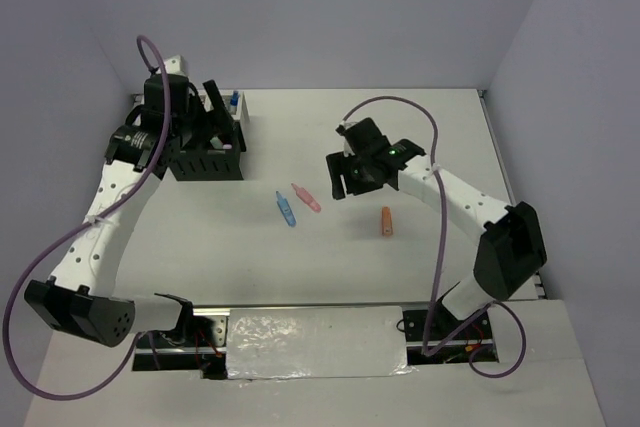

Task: Sort the stationery into containers
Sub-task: Pick up the pen from the center of the board.

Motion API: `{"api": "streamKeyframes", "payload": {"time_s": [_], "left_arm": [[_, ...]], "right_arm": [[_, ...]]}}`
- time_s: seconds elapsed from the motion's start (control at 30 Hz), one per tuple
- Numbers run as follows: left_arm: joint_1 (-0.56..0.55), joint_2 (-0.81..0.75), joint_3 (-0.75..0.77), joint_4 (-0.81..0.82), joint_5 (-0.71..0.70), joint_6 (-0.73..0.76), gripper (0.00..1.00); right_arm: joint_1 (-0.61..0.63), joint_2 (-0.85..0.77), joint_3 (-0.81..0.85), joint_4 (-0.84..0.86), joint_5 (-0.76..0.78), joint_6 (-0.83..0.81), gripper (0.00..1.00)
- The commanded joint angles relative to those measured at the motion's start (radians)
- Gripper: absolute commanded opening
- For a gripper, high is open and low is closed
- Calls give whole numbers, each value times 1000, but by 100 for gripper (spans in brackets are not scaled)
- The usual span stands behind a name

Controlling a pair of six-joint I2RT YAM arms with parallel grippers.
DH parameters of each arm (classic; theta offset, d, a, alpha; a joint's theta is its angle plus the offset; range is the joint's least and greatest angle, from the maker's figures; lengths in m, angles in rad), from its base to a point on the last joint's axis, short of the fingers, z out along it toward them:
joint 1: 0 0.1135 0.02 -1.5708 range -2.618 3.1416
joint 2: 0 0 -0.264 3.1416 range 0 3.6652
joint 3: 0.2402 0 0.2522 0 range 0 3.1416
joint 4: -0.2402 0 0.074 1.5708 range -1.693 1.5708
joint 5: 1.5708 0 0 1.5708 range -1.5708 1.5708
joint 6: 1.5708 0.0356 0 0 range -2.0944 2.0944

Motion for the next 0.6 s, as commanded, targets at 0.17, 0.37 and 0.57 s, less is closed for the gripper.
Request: {"api": "streamKeyframes", "payload": {"time_s": [0.17, 0.37, 0.57], "left_arm": [[-25, -54, -58, -227, 32, -84, 99], [-33, -59, -104, -235, 66, -50, 99], [-34, -37, -84, -250, 91, -11, 99]], "right_arm": [[-35, 104, -36, -100, 290, 250, 77], [-108, 38, -225, -63, 311, 288, 74], [-139, 38, -346, 38, 227, 250, 66]]}}
